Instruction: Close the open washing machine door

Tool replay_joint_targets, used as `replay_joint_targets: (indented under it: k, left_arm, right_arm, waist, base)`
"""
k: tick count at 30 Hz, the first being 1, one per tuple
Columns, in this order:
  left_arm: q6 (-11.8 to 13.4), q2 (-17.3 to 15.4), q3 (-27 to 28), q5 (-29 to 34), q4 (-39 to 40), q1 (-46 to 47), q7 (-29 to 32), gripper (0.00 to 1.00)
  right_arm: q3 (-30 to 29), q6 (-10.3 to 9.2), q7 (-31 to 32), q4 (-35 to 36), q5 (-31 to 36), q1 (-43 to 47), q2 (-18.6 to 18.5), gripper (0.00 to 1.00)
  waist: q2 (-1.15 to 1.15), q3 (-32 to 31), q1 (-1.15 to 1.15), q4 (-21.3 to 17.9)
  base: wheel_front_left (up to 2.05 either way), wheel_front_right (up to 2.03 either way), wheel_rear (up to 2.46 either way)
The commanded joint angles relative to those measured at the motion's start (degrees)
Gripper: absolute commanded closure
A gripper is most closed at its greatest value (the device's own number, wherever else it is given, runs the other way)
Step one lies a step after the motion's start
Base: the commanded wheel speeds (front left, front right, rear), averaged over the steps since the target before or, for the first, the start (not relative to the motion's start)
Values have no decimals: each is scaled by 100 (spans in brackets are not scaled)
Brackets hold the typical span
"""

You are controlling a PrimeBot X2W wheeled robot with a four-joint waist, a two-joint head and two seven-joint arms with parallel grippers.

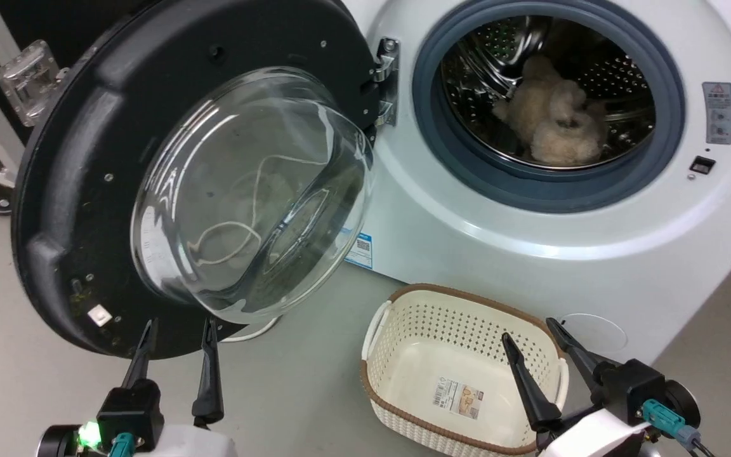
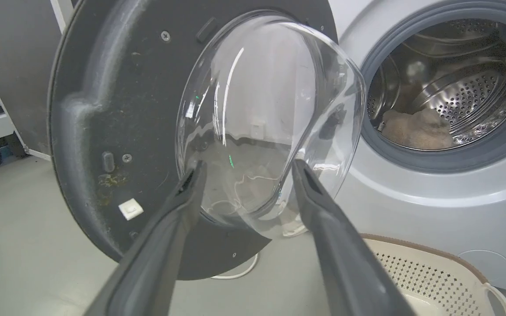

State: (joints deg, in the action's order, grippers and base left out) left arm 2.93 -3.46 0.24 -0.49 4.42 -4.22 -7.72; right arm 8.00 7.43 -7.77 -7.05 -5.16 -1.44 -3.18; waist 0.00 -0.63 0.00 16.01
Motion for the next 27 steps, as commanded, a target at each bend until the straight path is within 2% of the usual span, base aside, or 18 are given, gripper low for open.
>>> replay_joint_targets:
  k: [1,27]
  left_arm:
    - [32,-28,18,-42,2,-110,-72,0]
    - [74,-2,152,-63,94,-262,-371,0]
  right_arm:
    - [36,3,-67,-39,-50,-58,-14,0]
    - [339,4,-366,-301,-194,-124,-14,0]
  waist:
    - [0,-3,0,42]
    - [0,-9,0,639]
  base:
    - [0,0,0]
    - [0,0,0]
